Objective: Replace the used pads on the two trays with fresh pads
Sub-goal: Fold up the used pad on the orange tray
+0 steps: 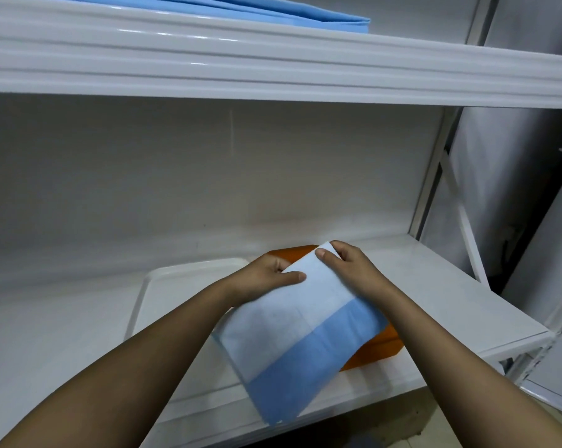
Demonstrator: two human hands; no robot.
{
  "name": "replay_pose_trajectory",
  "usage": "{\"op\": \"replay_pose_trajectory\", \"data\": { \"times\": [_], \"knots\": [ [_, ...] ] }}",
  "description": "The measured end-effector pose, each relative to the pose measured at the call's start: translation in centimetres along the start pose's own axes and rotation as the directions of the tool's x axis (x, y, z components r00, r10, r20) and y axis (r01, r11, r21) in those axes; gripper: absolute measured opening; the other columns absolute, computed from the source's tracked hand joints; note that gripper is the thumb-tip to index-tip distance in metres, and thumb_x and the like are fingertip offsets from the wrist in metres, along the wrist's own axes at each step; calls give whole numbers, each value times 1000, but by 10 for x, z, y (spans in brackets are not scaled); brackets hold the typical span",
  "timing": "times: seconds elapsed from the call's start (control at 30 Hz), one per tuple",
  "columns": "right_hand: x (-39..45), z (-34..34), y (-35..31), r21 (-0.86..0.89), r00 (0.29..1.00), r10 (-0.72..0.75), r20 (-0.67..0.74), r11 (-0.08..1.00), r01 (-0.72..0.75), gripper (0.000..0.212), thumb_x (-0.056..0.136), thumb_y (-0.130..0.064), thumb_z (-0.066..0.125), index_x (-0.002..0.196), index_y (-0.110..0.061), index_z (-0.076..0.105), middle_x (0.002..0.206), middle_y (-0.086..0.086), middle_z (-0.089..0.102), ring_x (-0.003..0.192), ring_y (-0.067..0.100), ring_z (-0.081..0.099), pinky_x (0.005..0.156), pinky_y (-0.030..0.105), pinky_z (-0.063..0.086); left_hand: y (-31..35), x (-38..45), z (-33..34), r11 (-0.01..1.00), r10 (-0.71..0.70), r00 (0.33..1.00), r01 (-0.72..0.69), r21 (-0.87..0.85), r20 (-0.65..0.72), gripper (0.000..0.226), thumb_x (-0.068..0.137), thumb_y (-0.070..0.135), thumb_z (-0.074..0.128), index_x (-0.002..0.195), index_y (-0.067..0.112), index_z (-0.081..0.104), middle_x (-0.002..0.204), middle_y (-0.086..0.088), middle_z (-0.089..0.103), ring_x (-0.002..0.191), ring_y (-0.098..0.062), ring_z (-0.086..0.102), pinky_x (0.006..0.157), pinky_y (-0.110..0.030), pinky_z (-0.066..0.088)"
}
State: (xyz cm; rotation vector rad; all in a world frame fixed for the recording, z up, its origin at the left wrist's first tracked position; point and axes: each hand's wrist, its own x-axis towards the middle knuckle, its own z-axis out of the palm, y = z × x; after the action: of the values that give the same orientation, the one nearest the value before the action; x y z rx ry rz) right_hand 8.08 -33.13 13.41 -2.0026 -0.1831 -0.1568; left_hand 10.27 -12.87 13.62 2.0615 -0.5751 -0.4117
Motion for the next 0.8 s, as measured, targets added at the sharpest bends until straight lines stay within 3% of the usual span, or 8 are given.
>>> {"op": "replay_pose_trajectory", "data": {
  "times": [0.07,0.2,0.43,0.57,0.7,0.8],
  "knots": [
    [0,-1,1,25,999,2,-40,1000,-1,27,94,-35,54,79,-14,59,69,-5,60,58,2,57,52,14,44,-3,-3,0,998,-44,998,46,-31,43,34,90,47,58,84,15,67,81,3,70,72,-12,65,67,-24,50],
    [-2,-13,8,116,994,53,-94,992,-42,28,95,-33,54,87,-8,65,75,2,68,63,10,64,55,17,50,-19,-12,-10,987,-153,978,158,-25,141,35,89,47,59,106,18,67,101,0,73,94,-16,69,86,-31,53],
    [-3,-23,26,144,983,118,-144,985,-97,29,95,-36,53,92,-11,67,84,4,71,69,10,67,58,17,52,-36,-17,-22,972,-196,957,218,-88,214,14,91,28,62,98,19,68,99,2,73,90,-11,67,79,-24,53],
    [-6,-29,30,178,986,144,-78,976,-129,30,96,-32,52,94,-5,66,81,5,69,62,6,65,54,15,51,-48,-17,-29,951,-241,938,280,-132,248,13,92,19,60,101,14,68,99,0,73,92,-11,69,80,-24,56],
    [-5,-24,26,150,994,95,-53,985,-87,35,95,-35,52,91,-2,64,81,8,67,68,14,63,60,22,49,-53,-17,-34,936,-338,872,351,29,355,14,94,12,55,105,17,63,106,1,67,97,-11,65,90,-24,53],
    [-5,-19,17,87,999,35,-10,996,-34,40,94,-38,53,86,1,59,77,11,61,69,22,58,65,31,45,-42,-16,-29,925,-368,837,286,250,404,16,92,22,60,107,27,60,109,8,64,103,-9,60,92,-22,48]
  ]
}}
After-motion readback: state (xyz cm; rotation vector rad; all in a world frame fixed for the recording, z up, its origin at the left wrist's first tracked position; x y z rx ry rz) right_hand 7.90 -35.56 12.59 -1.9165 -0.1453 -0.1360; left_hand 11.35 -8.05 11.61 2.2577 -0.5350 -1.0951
